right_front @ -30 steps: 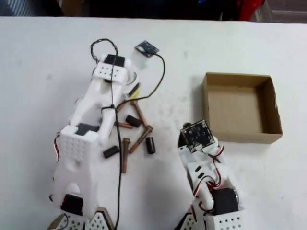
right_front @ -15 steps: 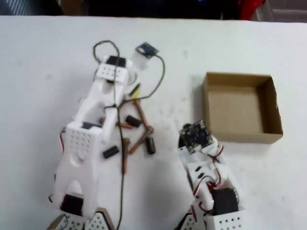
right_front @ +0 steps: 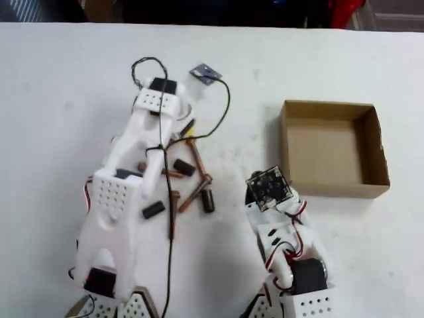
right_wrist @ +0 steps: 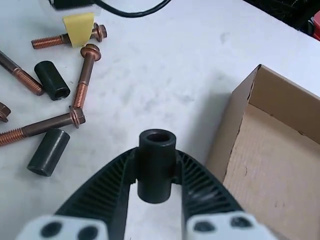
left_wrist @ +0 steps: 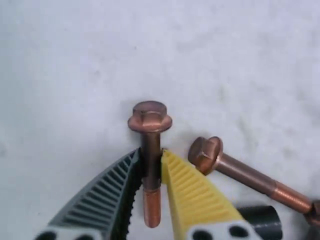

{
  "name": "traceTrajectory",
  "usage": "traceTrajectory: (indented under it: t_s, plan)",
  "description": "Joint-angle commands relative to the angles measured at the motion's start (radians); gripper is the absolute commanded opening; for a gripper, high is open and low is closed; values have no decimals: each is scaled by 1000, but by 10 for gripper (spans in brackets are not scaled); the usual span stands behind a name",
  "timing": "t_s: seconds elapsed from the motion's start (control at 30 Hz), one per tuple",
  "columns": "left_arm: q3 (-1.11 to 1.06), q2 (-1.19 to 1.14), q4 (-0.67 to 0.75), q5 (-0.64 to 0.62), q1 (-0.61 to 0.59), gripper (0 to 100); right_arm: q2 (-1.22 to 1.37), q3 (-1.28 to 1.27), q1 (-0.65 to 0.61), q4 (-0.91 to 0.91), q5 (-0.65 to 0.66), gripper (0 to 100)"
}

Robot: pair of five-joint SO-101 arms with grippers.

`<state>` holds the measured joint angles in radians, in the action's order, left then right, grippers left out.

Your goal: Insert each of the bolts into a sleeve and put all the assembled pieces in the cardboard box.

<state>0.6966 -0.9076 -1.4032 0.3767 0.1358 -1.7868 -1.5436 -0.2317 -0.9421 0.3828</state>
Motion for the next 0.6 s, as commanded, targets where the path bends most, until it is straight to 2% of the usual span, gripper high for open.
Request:
traceTrajectory:
  t_s: [0.0,0.2,0.3,0.4,0.57]
  plan:
    - [26,12,60,0,-10,33,-15,12,-1,25,12,16]
    - [32,16,57,-6,-19,31,-15,11,-4,27,6,16]
    - [34,22,52,-6,-15,31,-15,3,-65,27,6,16]
    - [38,38,-11,0,-19,31,-15,-23,-122,33,8,16]
    - [44,110,-160,-3,-19,21,-15,-103,-136,154,12,16]
